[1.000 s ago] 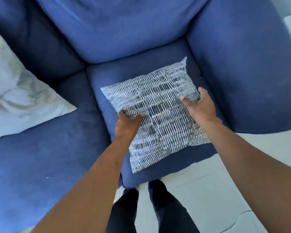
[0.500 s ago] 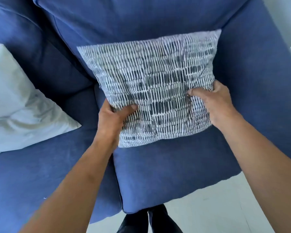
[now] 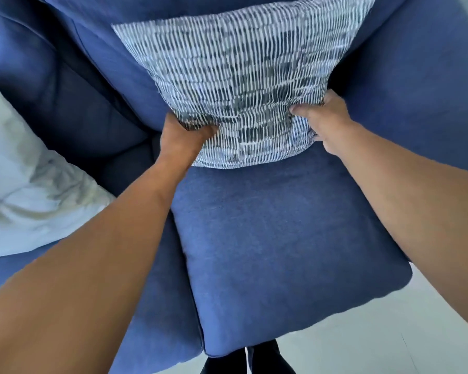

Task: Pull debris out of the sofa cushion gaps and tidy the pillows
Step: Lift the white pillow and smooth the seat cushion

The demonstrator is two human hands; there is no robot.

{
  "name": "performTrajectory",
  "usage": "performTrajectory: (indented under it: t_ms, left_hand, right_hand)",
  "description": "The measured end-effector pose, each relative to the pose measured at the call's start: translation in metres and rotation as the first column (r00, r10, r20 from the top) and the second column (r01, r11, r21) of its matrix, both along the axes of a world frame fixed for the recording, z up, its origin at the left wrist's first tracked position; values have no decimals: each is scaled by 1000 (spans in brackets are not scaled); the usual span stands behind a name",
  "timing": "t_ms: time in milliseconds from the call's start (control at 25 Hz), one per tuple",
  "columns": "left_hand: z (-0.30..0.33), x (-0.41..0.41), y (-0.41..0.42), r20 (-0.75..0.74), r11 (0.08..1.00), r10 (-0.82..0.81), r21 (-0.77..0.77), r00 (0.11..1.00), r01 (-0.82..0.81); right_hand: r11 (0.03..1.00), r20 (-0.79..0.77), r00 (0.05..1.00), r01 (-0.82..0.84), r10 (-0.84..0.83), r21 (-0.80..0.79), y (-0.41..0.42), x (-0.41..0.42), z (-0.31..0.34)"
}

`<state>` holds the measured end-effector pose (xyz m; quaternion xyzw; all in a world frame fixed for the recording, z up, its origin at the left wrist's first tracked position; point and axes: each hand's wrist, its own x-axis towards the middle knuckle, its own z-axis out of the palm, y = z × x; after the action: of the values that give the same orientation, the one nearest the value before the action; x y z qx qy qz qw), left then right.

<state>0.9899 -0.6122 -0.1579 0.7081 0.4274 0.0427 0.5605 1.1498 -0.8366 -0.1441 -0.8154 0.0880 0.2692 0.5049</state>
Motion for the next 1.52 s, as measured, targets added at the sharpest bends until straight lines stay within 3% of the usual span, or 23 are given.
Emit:
performTrajectory:
  t_ms: [440, 760, 1040, 1520]
  left_hand:
    - [8, -36, -30, -118, 990, -45, 128, 992, 61]
    - [6, -155, -92, -263, 969, -130, 169, 956, 178]
    - [-12, -262, -126, -394, 939, -198, 187, 897, 289]
    - [2, -417, -88, -466, 961, 195, 267, 863, -73]
  right_hand:
    - [987, 335, 937, -49, 99, -156, -18, -61, 14]
    - [892, 231, 902, -269, 366, -364, -39, -163, -6]
    - [598, 30, 700, -586, 714, -546, -65, -239, -37]
    - [286, 93, 281, -793, 955, -539, 28, -385, -29]
